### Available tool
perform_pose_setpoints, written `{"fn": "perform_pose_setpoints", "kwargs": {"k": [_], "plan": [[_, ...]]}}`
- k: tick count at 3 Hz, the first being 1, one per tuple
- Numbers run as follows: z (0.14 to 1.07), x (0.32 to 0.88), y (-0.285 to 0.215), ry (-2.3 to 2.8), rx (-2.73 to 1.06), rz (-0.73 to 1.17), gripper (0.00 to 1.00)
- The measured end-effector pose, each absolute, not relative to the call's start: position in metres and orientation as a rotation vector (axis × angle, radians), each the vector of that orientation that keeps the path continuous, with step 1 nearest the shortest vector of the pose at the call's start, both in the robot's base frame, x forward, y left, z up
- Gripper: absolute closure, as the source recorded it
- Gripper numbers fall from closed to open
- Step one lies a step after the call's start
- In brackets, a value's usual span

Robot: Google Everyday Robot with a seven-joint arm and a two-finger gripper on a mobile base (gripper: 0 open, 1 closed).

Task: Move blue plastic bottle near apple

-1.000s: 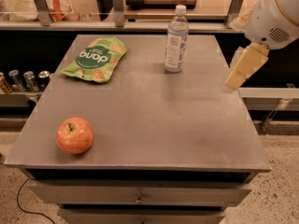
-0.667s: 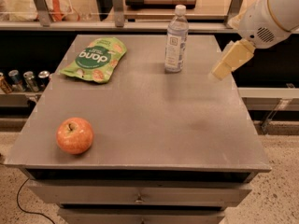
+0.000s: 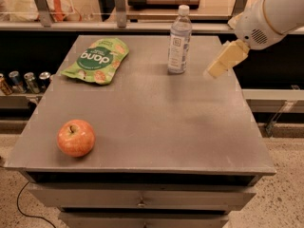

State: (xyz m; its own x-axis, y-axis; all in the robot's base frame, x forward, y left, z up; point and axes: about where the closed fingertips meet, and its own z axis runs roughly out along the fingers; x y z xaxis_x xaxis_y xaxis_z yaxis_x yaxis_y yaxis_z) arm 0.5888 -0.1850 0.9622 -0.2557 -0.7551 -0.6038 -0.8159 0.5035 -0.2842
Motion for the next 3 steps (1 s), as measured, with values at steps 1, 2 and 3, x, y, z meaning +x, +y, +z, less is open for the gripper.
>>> {"fn": "perform_pose_setpoints", "kwargs": {"k": [1,2,3], "plan": [[0.953,0.626,-0.174,2.032,-1.137,0.11,0.0],[0.945,0.659,-0.169,2.009,-1.002,0.12,0.0],[0.939,0.684,-0.164,1.981,-0.917,0.146,0.0]]}}
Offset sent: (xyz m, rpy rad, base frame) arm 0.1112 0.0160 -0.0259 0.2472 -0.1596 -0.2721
